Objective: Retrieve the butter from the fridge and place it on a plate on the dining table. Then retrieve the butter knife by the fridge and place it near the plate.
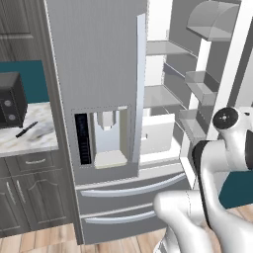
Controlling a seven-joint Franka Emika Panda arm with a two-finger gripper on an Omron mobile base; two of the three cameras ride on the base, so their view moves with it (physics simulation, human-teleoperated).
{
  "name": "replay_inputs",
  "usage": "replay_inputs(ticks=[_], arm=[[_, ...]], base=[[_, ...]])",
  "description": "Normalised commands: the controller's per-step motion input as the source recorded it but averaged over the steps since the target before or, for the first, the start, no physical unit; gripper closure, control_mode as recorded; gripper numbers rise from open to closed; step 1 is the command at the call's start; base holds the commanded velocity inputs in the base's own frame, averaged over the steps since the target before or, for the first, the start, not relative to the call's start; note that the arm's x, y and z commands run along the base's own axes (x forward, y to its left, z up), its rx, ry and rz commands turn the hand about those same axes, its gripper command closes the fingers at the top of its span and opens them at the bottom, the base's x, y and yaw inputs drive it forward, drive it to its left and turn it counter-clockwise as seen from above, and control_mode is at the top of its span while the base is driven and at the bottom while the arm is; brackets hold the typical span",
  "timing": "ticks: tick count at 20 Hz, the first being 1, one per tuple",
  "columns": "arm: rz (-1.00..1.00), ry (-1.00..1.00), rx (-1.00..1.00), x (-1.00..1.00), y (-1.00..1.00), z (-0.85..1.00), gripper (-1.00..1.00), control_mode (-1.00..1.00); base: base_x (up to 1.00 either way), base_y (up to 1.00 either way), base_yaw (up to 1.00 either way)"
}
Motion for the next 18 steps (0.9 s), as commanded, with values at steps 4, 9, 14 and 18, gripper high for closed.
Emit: replay_inputs(ticks=[4,9,14,18], arm=[[-0.04,-0.07,0.00,0.54,0.86,0.09,-1.00,-1.00],[-0.04,-0.15,0.05,0.73,0.57,0.00,-1.00,-1.00],[-0.33,-0.41,0.57,0.57,0.47,-0.06,-1.00,-1.00],[-0.31,-0.43,0.45,0.67,0.78,0.00,-1.00,-1.00]], base=[[0.00,0.00,0.00],[0.00,0.00,0.00],[0.00,0.00,0.00],[0.00,0.00,0.00]])
